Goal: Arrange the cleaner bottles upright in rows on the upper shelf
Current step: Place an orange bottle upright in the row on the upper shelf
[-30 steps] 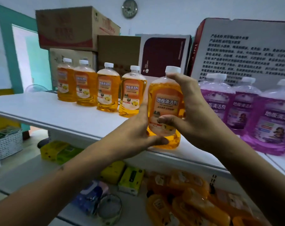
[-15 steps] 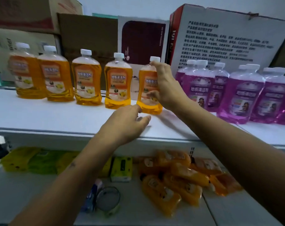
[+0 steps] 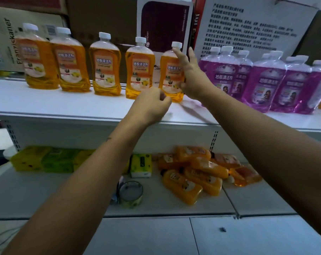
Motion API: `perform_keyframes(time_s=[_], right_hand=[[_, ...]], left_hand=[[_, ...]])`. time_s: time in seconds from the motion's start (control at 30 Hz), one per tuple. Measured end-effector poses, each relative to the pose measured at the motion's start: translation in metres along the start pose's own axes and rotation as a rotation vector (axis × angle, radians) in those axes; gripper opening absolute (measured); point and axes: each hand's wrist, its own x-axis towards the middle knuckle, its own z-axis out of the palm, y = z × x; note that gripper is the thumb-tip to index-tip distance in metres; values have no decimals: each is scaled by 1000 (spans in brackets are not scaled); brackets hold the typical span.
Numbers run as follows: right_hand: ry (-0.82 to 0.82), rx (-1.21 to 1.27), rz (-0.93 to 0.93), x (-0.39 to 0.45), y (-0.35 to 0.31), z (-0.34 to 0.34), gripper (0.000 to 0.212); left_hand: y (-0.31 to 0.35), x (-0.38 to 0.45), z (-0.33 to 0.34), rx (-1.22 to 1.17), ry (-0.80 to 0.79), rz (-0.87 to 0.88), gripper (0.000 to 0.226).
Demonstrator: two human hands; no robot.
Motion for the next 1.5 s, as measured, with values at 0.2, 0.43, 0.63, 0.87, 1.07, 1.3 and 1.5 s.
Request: perform_keyframes(time_s=[0.2, 0.43, 0.63, 0.87, 1.07, 1.3, 1.5], right_hand=[[197, 288, -78, -104, -31, -35, 51], [136, 559, 113, -257, -10, -14, 35], [16, 569, 472, -313, 48, 61, 30], [-76, 472, 629, -312, 95, 142, 33], [-74, 528, 627, -314, 118, 179, 46], [-202, 584, 568, -307, 123, 184, 50], [-153, 617, 553, -315, 94, 163, 55]], left_hand=[[6, -23, -7, -259, 313, 336, 22], [9, -127, 47, -796, 219, 227, 29], [-28, -176, 135, -854, 8, -320, 26], [-70, -150, 227, -542, -142, -521, 24], [-108, -138, 273, -444, -211, -716, 73], [-101, -119, 292, -576, -105, -888, 88], [-74, -126, 263, -750, 42, -821, 70]])
